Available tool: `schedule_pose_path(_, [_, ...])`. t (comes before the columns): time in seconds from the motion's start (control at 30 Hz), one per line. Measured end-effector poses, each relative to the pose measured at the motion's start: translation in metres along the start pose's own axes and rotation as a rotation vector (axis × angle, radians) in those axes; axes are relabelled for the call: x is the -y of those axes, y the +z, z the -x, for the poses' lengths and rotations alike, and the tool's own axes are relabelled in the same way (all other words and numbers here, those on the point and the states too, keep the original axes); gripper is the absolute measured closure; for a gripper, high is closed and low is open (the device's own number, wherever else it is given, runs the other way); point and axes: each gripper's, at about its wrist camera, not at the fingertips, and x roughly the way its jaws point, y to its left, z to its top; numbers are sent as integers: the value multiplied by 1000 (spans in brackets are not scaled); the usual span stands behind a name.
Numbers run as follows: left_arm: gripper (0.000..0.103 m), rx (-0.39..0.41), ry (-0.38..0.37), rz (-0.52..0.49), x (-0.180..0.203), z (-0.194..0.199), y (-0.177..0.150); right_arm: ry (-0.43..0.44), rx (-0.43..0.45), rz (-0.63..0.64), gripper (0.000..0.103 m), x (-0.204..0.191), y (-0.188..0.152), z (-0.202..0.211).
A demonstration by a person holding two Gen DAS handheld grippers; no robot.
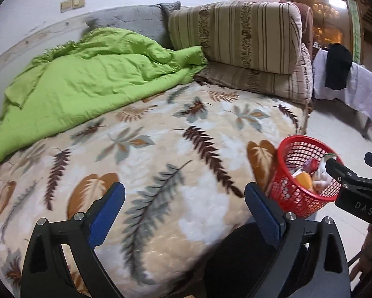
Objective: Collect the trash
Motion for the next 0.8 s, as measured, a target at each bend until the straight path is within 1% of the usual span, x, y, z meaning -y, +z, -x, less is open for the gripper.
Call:
schedule_pose_path(0.1, [6, 39, 30, -12, -4, 9, -3, -5, -11, 6, 0, -7, -3, 3])
schedule_pose_path(0.2, [5, 72, 38, -13, -7, 16, -3, -7, -16, 15, 0, -12, -4, 6])
schedule_pose_path(0.27, [4, 76, 36, 1, -10, 19, -4, -8, -16, 15, 0, -13, -5, 6])
schedule_pose_path(0.37, [4, 56, 55, 26, -14, 16, -2, -8, -28, 13, 0, -14, -5, 6])
schedule_pose_path(0.47, [4, 33, 69, 31, -16, 13, -2, -6, -42, 9, 0, -15, -6, 4])
schedule_pose_path(0.6, [4, 8, 43, 33, -18, 8, -3, -4, -54, 2, 0, -13, -6, 0])
schedule_pose_path(0.7, [4, 10, 80, 21, -16, 7, -3, -2, -61, -2, 0, -12, -7, -3])
schedule_pose_path(0.8, [4, 10, 98, 6, -15, 7, -4, 3, -65, -5, 0, -11, -7, -5])
